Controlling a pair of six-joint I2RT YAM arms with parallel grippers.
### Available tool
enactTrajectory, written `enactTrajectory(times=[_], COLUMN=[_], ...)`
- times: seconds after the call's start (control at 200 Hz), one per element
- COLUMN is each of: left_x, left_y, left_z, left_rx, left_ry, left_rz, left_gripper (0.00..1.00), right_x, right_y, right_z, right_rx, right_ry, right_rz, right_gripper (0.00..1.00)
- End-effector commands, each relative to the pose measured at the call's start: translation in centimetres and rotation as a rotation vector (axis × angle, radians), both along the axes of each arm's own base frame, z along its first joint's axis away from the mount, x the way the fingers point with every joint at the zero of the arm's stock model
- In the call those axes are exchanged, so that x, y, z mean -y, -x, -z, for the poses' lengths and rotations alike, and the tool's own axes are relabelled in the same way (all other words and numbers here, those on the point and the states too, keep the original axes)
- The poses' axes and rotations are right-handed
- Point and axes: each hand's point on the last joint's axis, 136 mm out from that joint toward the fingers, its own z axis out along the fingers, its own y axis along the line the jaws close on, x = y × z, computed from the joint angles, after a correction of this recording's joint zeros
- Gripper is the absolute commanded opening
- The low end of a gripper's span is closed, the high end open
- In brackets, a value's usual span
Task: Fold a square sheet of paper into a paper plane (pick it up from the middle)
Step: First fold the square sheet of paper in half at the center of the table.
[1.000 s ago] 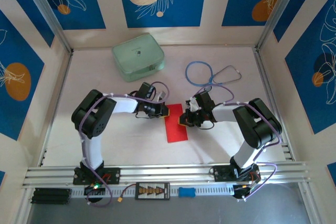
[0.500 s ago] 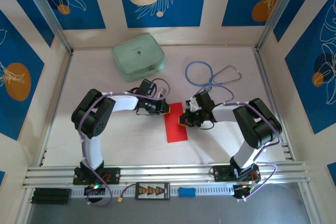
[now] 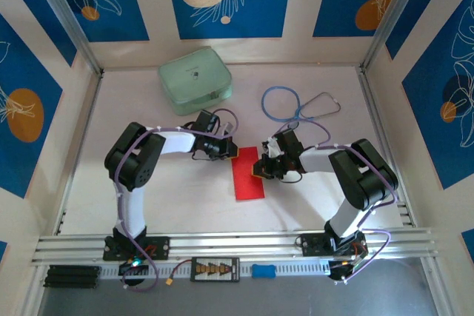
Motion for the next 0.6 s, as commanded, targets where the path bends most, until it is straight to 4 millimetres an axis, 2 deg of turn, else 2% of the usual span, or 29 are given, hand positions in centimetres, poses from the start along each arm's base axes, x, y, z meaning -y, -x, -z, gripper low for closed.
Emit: enactTrajectory(times=[0.0,0.165,0.47,0.595], left_x=[-2.2,-3.1,-2.6,-3.0], left_y=[-2.1,-3.3,-4.6,-4.8], left_z=[2.0,2.2,1.4,1.9], left_rx=[-0.005,0.002,0.021,0.016], left_ry=[-0.086,-0.112,-0.092,-0.124], left_rz=[-0.105,-0.174,-0.204,-0.217], left_gripper=[0.01,0.0,0.01,0.01], right_x=[2.9,2.9,3.1,3.1], right_y=[3.5,3.6,3.7,3.7], right_z=[3.7,3.6,3.7,3.7], right_rx=[-0.14,-0.139,-0.142,-0.144], right_ry=[0.154,0.15,0.153,0.153], right_rz=[0.02,0.021,0.024,0.024], right_gripper=[0.0,0.0,0.0,0.0])
